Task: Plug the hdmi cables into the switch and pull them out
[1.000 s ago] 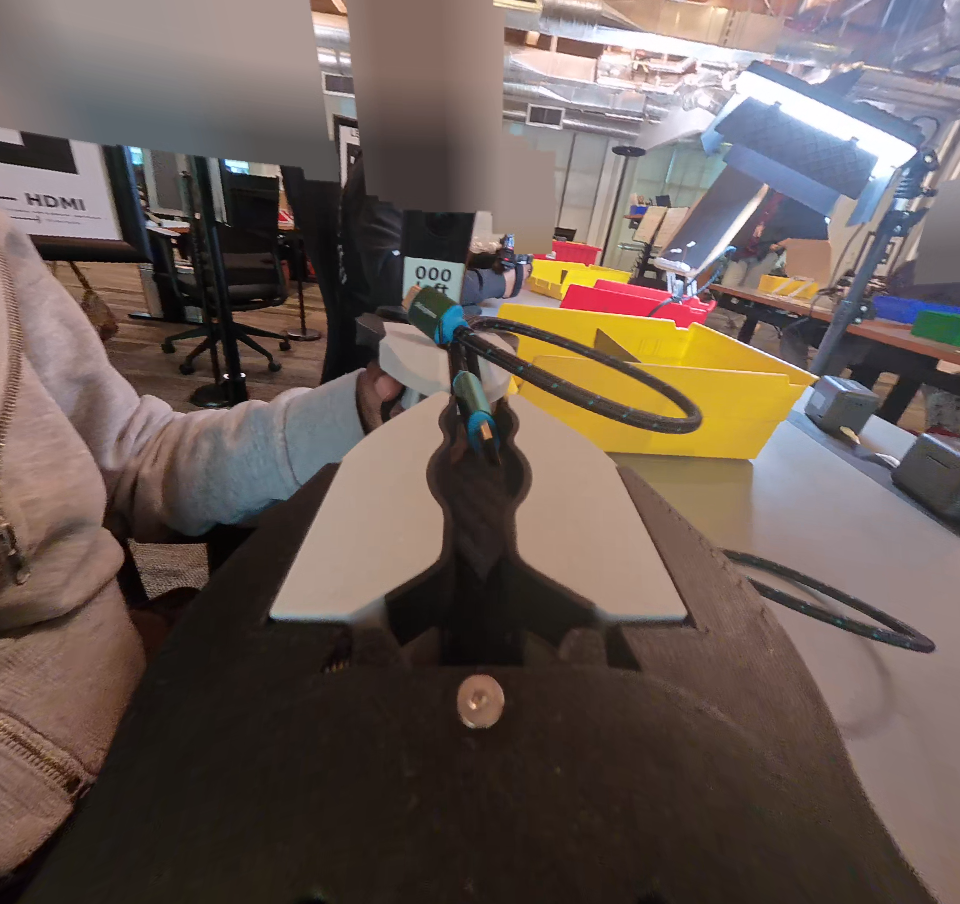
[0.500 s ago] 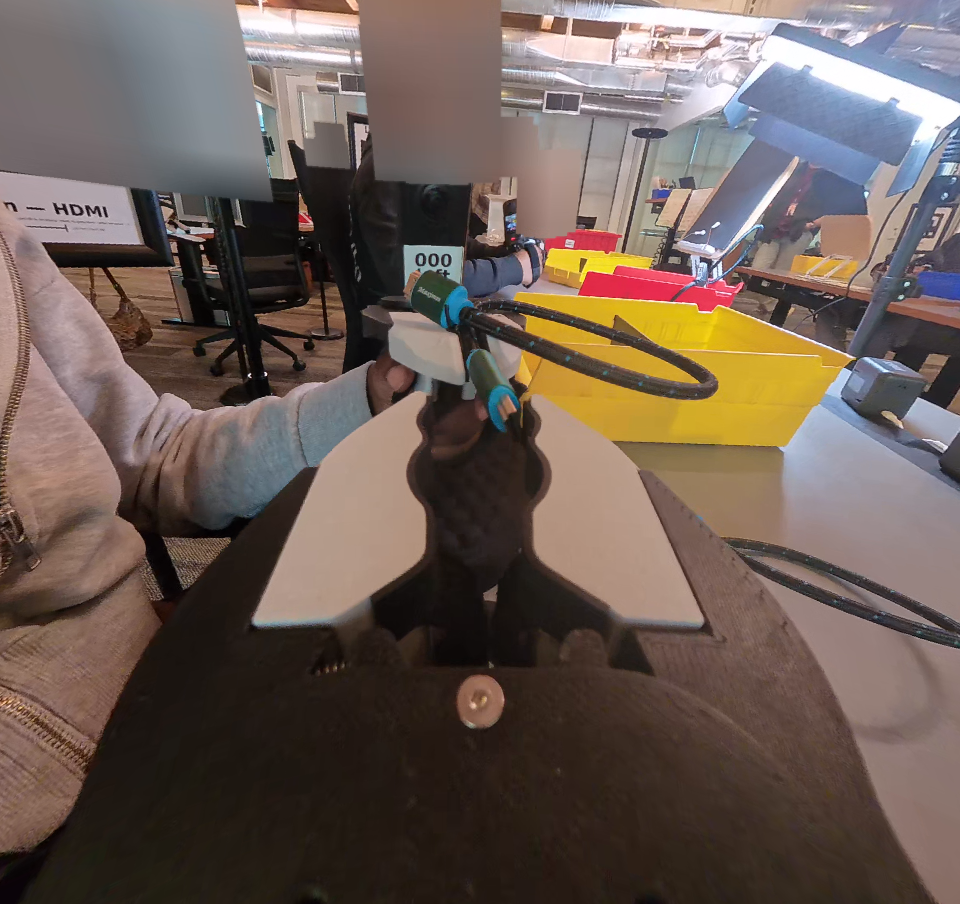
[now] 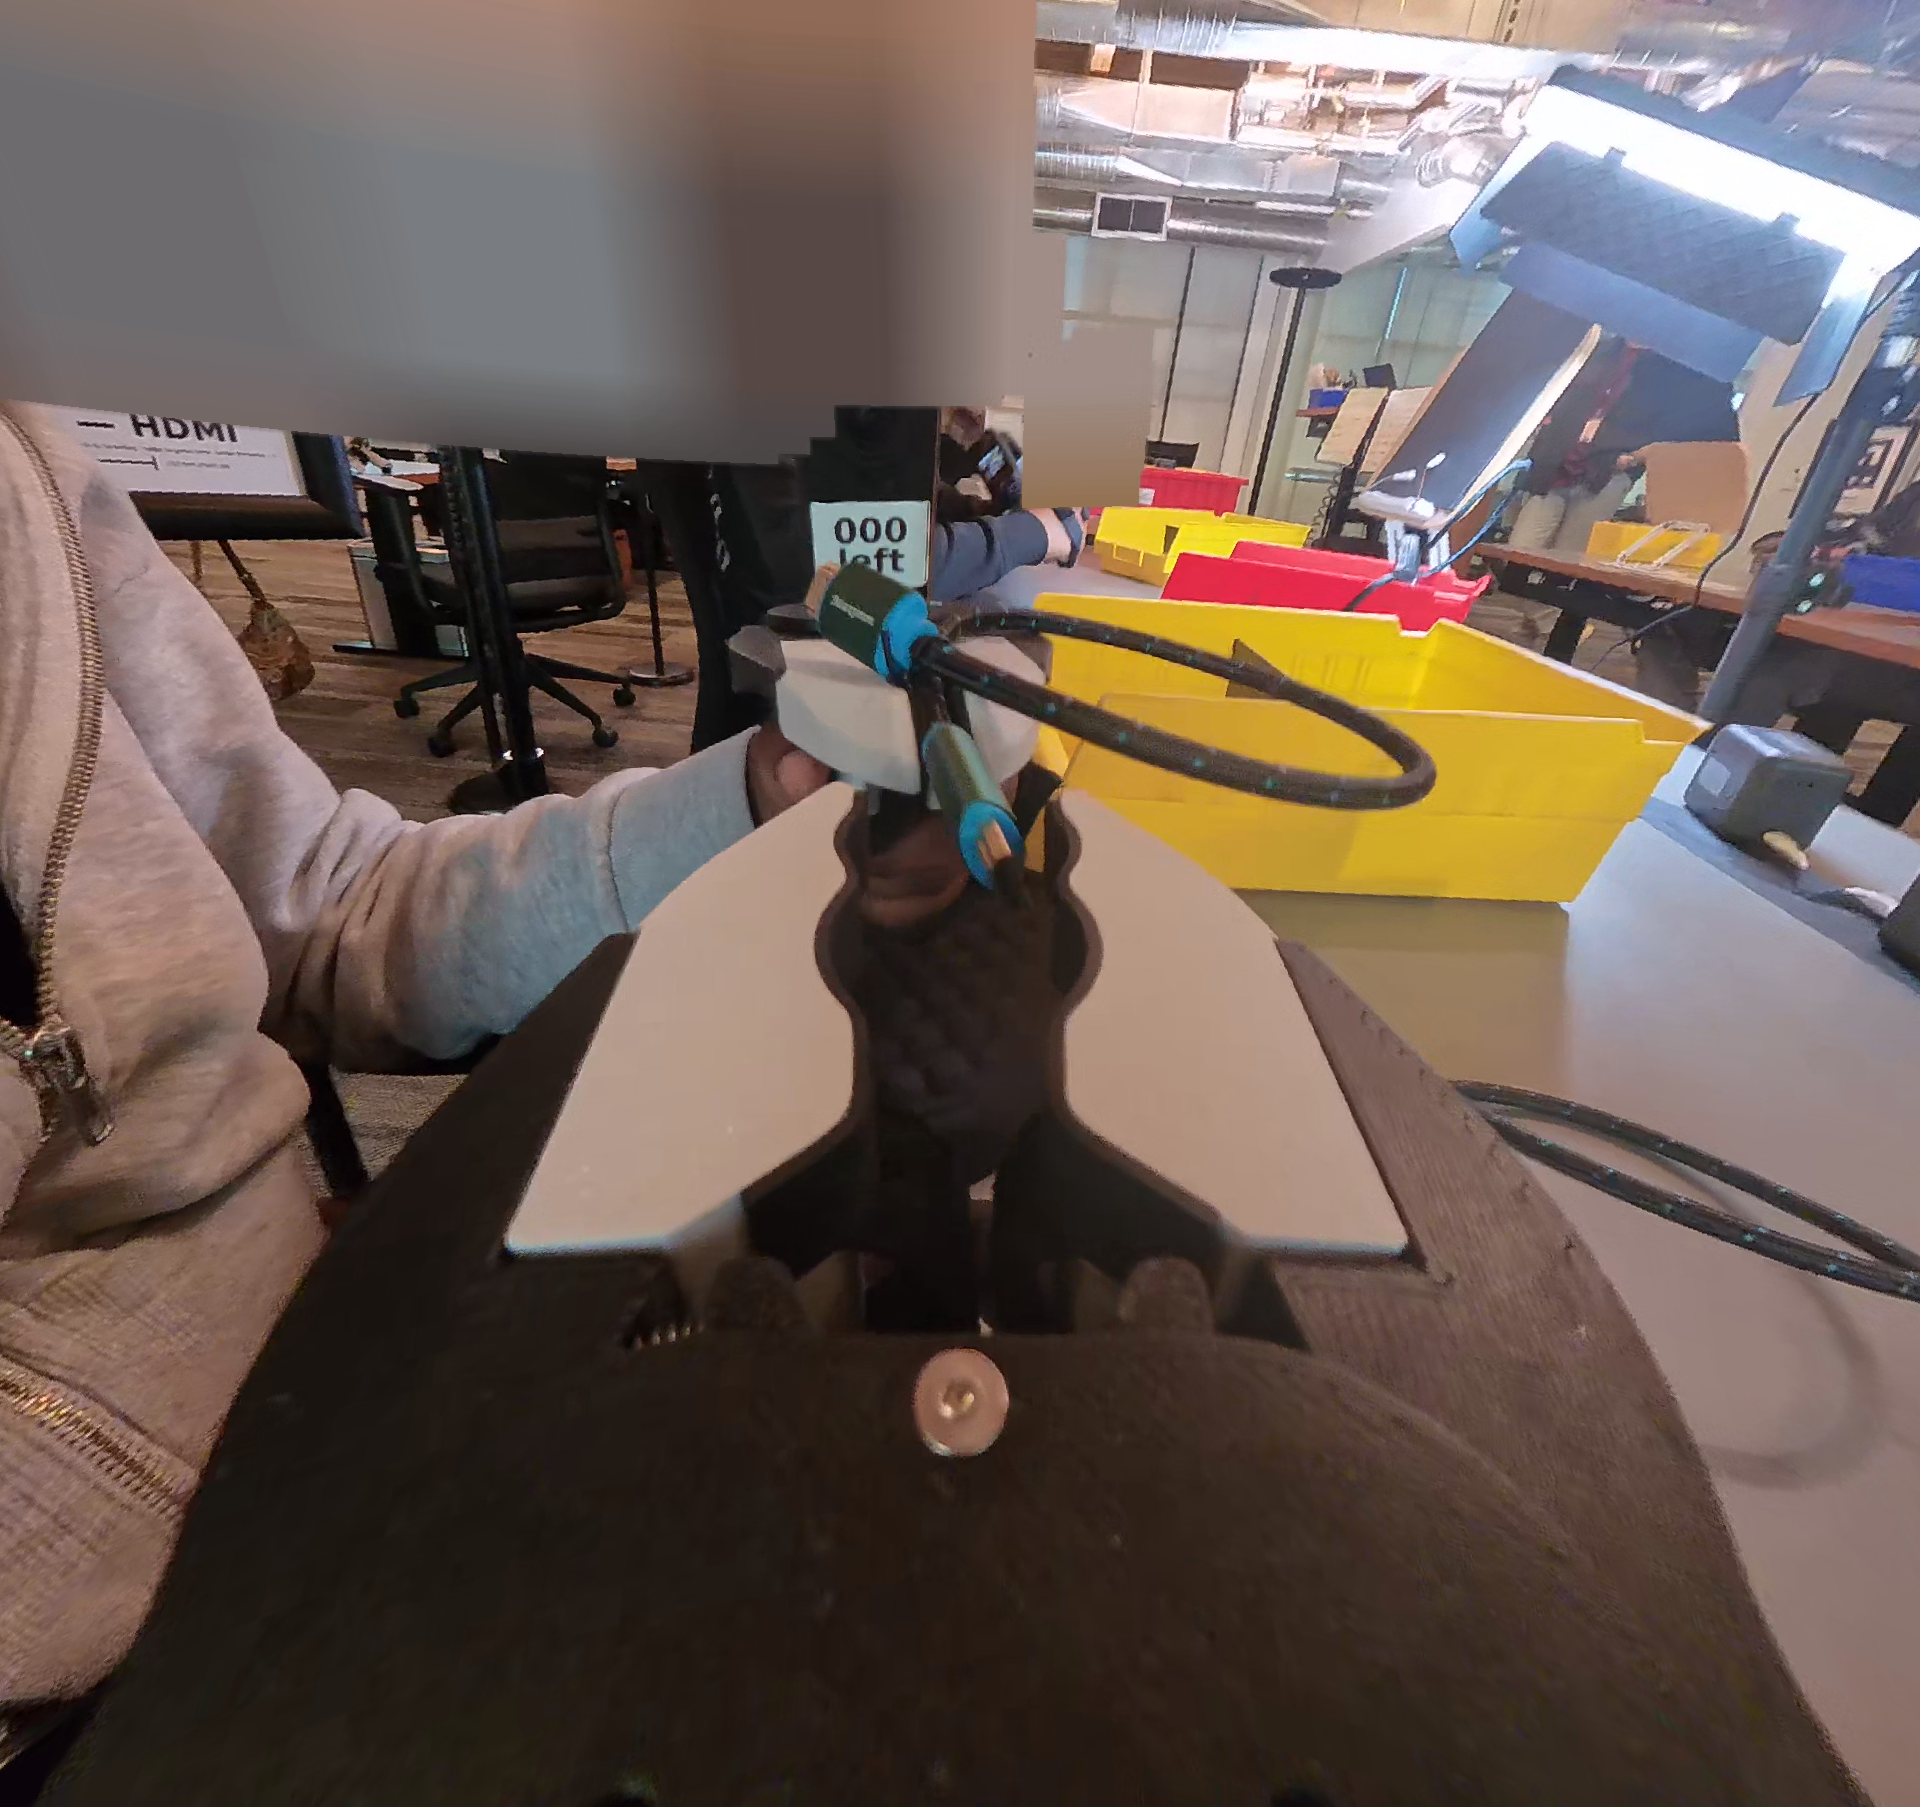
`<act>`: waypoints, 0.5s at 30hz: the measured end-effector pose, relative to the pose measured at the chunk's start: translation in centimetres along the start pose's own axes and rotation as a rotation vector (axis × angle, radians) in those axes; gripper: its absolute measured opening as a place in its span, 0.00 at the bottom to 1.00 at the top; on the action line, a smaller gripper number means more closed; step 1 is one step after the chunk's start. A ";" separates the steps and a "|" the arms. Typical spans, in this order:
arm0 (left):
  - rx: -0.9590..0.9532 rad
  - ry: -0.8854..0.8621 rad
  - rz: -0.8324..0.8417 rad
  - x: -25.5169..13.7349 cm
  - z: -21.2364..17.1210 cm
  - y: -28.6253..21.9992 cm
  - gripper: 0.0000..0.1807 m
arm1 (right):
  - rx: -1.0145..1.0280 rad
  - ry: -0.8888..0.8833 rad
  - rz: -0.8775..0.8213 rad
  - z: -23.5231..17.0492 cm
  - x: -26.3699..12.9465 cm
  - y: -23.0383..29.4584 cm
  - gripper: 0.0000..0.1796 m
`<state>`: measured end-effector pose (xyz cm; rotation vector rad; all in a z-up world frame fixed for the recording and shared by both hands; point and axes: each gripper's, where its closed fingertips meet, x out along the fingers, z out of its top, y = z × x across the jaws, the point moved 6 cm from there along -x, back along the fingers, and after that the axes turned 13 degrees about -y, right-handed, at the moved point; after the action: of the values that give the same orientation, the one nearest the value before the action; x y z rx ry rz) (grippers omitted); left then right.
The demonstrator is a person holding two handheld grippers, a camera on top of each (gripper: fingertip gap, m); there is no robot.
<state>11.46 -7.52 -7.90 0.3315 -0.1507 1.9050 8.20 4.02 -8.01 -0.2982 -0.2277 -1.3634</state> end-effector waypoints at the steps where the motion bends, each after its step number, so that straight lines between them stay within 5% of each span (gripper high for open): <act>1: -0.002 0.006 0.007 0.0 -0.1 0.1 0.04 | -0.018 -0.012 -0.003 0.2 0.0 0.1 0.17; 10: -0.104 -0.012 -0.060 0.4 -0.2 -0.5 0.04 | -0.166 0.012 0.022 0.8 -0.1 0.9 0.09; 15: -0.265 -0.084 -0.159 0.8 0.4 -1.3 0.07 | -0.745 0.052 0.048 2.2 0.2 3.8 0.06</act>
<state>12.55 -6.48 -7.33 0.2356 -0.4169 1.6909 12.00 5.28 -6.18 -0.8789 0.3446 -1.3651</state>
